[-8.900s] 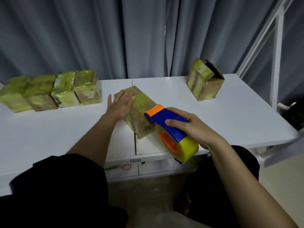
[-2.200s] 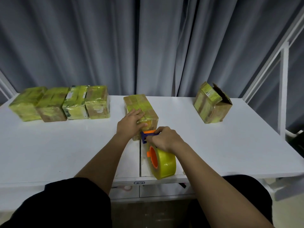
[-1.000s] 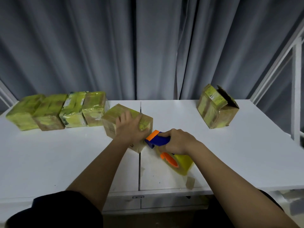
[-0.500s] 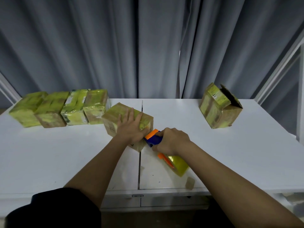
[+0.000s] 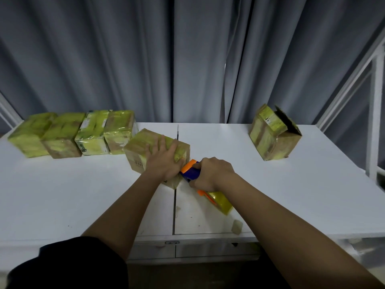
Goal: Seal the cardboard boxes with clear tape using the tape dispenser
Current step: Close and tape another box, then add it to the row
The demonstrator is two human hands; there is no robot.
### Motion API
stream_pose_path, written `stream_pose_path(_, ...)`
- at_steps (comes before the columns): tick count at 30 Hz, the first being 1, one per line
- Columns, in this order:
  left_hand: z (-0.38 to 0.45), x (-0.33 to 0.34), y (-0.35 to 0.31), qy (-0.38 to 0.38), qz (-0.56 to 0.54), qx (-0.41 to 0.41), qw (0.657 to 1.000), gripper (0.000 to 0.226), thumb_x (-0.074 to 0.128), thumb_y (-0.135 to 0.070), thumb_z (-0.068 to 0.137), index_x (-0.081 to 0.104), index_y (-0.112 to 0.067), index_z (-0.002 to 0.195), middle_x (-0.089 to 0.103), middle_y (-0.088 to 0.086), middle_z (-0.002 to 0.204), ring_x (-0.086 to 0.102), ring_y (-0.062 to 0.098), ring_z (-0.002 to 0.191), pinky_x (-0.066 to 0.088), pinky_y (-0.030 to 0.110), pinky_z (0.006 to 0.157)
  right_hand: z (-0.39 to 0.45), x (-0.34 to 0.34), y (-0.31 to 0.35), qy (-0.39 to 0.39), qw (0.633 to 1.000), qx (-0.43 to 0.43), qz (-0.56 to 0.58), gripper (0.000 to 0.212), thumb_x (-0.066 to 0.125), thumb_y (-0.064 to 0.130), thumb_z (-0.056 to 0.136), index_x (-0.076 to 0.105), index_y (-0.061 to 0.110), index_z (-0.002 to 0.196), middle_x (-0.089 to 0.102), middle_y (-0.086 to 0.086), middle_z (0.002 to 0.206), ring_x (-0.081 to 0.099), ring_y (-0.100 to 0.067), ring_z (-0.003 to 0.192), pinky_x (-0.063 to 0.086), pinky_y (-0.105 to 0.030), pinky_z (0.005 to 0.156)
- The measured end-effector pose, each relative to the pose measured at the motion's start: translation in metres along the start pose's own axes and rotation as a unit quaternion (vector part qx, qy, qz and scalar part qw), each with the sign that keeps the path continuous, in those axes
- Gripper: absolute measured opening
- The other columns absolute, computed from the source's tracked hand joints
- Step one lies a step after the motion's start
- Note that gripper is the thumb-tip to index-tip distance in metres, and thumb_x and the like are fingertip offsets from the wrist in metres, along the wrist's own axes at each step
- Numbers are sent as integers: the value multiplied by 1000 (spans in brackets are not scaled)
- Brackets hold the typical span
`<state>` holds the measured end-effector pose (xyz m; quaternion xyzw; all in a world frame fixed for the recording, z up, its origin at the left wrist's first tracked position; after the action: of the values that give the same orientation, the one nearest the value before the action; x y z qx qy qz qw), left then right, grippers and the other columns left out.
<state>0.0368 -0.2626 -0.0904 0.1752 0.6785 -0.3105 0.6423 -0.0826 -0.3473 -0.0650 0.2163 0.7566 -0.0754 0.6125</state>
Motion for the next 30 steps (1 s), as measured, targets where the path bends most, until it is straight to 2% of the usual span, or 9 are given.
stream_pose_path(6, 0, -1, -1, 12, 44, -5, 999, 70, 33, -56, 94, 3, -31, 152, -3, 14, 160, -6, 34, 146, 1, 55, 116, -5, 3, 5, -35, 999, -20, -21, 56, 61, 51, 83, 48, 24, 130, 59, -1, 118, 56, -21, 103, 42, -28, 73)
stream_pose_path(13, -5, -4, -1, 21, 67, -12, 997, 70, 30, -56, 95, 0, -29, 152, -2, 15, 159, -3, 36, 146, 4, 56, 116, -7, 7, 11, -50, 997, -19, -48, 54, 59, 50, 83, 48, 23, 129, 60, -1, 115, 57, -22, 102, 41, -29, 71)
stream_pose_path(21, 3, 2, 2, 44, 63, -13, 997, 71, 29, -58, 95, -4, -30, 152, -8, 14, 159, -9, 35, 146, 1, 56, 116, -9, 6, -5, -15, 1000, -21, 16, 63, 61, 52, 83, 44, 26, 138, 56, 0, 125, 54, -21, 109, 44, -29, 80)
stream_pose_path(25, 4, 5, 3, 41, 62, -8, 997, 73, 26, -61, 94, -6, -30, 151, -11, 14, 159, -12, 35, 145, -2, 56, 115, -21, 0, -29, 26, 996, -29, 80, 68, 63, 51, 81, 39, 38, 143, 58, 3, 119, 55, -17, 94, 44, -26, 75)
stream_pose_path(30, 6, 3, 3, 63, 60, -8, 996, 74, 28, -63, 93, -9, -34, 150, -14, 13, 158, -15, 35, 145, -4, 56, 114, -28, -1, -38, 33, 997, -44, 54, 71, 63, 49, 80, 34, 43, 145, 55, 7, 104, 55, -16, 86, 43, -25, 69)
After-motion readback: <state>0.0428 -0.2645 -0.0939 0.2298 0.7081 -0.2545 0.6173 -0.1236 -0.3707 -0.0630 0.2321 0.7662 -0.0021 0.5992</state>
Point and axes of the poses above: each hand's wrist, its own z-axis towards the middle knuckle, its own x-axis out of the palm, y = z × x, the point moved 7 cm from there along z, towards the middle knuckle
